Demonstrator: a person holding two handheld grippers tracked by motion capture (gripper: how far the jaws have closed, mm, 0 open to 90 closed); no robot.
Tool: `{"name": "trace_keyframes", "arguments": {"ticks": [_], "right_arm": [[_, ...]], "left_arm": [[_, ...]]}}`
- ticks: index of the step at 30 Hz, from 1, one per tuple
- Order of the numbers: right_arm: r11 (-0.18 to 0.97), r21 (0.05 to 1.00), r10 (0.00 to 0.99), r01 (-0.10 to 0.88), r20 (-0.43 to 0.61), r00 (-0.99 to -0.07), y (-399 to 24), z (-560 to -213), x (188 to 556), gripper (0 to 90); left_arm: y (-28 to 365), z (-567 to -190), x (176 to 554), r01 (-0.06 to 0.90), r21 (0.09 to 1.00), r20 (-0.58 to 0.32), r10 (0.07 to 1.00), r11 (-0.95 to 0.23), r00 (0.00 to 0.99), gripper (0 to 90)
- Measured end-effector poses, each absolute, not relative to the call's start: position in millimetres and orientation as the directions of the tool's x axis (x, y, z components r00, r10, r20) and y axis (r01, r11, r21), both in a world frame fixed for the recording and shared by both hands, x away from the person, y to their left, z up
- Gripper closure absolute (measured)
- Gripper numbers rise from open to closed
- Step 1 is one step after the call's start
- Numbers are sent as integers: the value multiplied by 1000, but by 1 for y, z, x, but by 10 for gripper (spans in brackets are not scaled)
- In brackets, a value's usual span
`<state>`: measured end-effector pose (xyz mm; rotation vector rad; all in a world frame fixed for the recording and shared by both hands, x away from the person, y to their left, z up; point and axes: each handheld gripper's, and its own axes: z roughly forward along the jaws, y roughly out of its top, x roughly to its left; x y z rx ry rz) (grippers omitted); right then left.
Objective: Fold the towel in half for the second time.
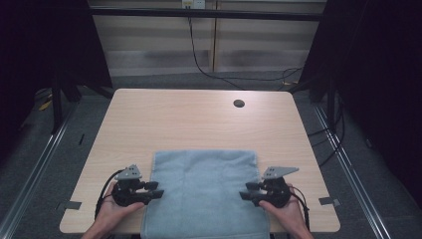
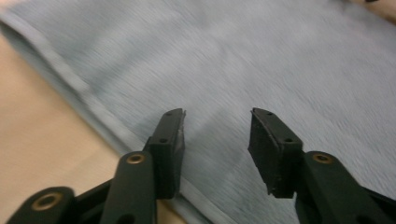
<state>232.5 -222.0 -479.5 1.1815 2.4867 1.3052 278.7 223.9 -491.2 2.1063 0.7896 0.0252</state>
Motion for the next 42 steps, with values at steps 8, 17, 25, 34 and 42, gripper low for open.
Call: {"name": "trace_keyframes", "arguments": {"ticks": [8,17,25,34,42], "right_arm": [[261,781,738,568,217,-638,-240,-459,298,514],[242,720,799,651,233,-554,-255,-487,349,484],[222,710,796,669,264,-544,-257,-498,362,464],[244,683,783,688,280,-555,-251,-506,364,683],[199,715,751,670,328,-573,-254,-490,363,834]], "left_arm": [[235,-475,330,545,765,-258,611,-344,748,489],[240,-483,371,591,753,-269,685,-288,677,392],[232,-492,388,616,735,-305,673,-284,674,374],[228,-506,387,612,708,-317,617,-352,721,721],[227,-494,390,590,756,-322,623,-285,713,850]]}}
